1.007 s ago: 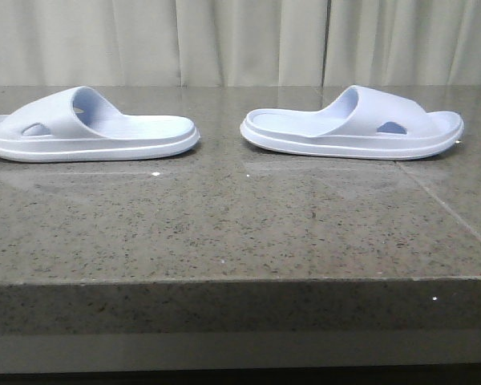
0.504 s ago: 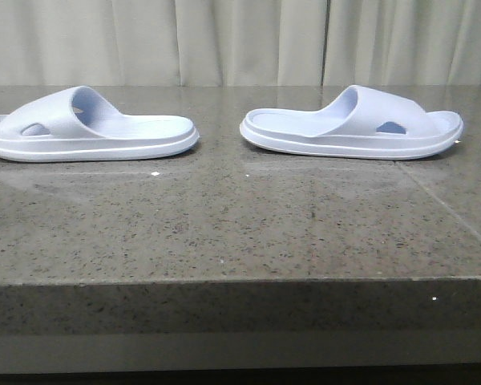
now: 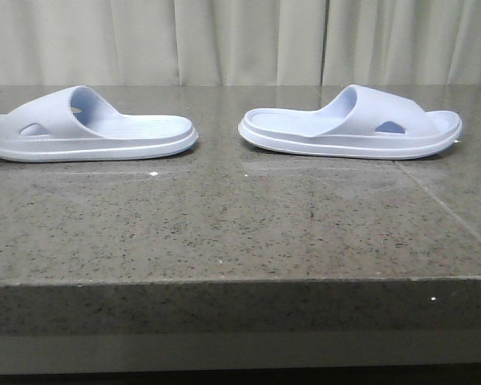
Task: Insert blue slippers together front up
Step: 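Lower the left gripper onto the heel of the slipper nearest it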
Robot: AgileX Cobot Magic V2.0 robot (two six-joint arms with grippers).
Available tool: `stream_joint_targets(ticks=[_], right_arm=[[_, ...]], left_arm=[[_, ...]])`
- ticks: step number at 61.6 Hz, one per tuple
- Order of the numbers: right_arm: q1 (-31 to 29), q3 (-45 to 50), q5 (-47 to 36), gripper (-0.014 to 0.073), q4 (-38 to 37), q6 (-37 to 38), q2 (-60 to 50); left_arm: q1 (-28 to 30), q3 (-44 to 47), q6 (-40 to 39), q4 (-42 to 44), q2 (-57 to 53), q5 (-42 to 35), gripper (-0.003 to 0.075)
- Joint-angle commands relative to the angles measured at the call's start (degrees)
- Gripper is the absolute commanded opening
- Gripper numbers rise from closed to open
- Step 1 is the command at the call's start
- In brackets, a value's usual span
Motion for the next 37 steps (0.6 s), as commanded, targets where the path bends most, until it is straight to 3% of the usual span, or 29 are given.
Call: stream_joint_targets(ticks=[1,20,37], right_arm=[[-0.15,-1.93,-3.75,0.0633,-0.64,-0.17,0.95],[-0.15,-1.93,-3.3,0.0633,-0.69,-0.17,0.95],[-0.15,-1.93,-3.3,0.0633,-0.69,-0.17,0.95]], left_arm=[[3.01,-4.18,5.85,-8.7,2.63,5.62,0.0693],[3.77,-12.43,11.71,-14.17,16.1,15.9,0.0693],[3.77,-15.31,11.85,-13.25,22.03,16.66,0.0693]])
